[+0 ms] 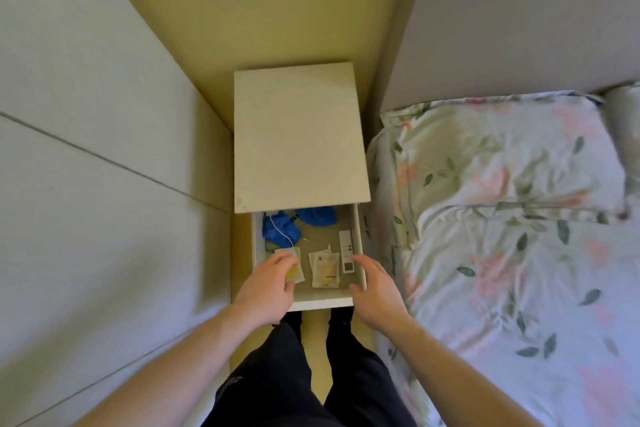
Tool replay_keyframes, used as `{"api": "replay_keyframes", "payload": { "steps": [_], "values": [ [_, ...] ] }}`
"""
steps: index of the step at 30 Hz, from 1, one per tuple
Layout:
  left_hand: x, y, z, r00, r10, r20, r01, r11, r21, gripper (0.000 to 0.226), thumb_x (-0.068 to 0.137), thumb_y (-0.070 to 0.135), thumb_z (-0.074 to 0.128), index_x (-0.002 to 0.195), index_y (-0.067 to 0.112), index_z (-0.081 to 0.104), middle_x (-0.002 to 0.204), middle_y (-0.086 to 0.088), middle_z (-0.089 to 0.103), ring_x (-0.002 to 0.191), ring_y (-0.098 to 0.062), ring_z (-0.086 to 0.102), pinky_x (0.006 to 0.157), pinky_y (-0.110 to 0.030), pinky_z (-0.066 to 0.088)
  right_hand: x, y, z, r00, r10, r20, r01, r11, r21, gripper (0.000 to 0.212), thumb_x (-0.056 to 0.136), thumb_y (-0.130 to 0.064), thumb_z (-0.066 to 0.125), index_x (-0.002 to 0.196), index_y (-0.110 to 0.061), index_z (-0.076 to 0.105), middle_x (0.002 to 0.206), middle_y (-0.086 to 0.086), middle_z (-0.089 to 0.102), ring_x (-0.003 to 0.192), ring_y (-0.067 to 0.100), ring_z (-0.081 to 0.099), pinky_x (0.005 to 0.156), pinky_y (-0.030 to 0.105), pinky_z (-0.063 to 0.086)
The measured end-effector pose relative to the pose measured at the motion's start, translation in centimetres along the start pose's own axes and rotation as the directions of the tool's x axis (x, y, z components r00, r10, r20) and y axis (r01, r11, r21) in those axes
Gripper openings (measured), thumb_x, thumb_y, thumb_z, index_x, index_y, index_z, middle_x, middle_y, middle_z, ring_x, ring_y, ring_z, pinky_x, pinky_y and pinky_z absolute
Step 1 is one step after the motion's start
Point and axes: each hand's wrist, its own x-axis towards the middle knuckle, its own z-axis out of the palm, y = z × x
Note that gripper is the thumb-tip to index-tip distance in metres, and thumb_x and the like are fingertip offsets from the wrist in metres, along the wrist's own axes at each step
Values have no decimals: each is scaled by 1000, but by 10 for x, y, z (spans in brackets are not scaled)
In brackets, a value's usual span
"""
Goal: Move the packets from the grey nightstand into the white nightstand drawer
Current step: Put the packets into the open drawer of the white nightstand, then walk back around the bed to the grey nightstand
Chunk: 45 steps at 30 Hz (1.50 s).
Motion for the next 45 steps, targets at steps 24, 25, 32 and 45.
{"api": "replay_keyframes", "payload": {
  "steps": [24,25,32,45],
  "values": [
    [-169,238,-15,570,782,251,-807,475,352,58,101,38,54,155,32,34,160,16,27,149,-7,23,123,-28,18,-359,57,-31,585,353,-730,36,888,458,53,100,-31,59,145,-51,38,155,-23,36,140,8,42,115,38,42],
    [-185,252,-2,532,804,267,-830,432,353,59,100,38,54,155,32,34,159,16,28,149,-7,23,124,-28,18,-383,68,-27,554,378,-742,37,879,475,53,100,-31,60,145,-50,39,154,-24,36,139,8,43,115,38,42],
    [-343,324,134,255,896,362,-944,150,295,57,99,42,55,152,35,37,157,17,32,146,-10,31,121,-33,28,-574,174,46,329,508,-796,92,821,563,55,96,-25,64,143,-46,45,145,-27,44,137,-1,42,116,35,40],
    [-622,365,385,-105,815,570,-976,-195,99,54,100,48,53,150,43,35,159,25,25,146,-8,27,120,-30,27,-876,342,203,4,706,-708,122,702,701,54,96,-25,64,142,-46,46,144,-26,46,135,-2,43,113,31,41]
  ]
}}
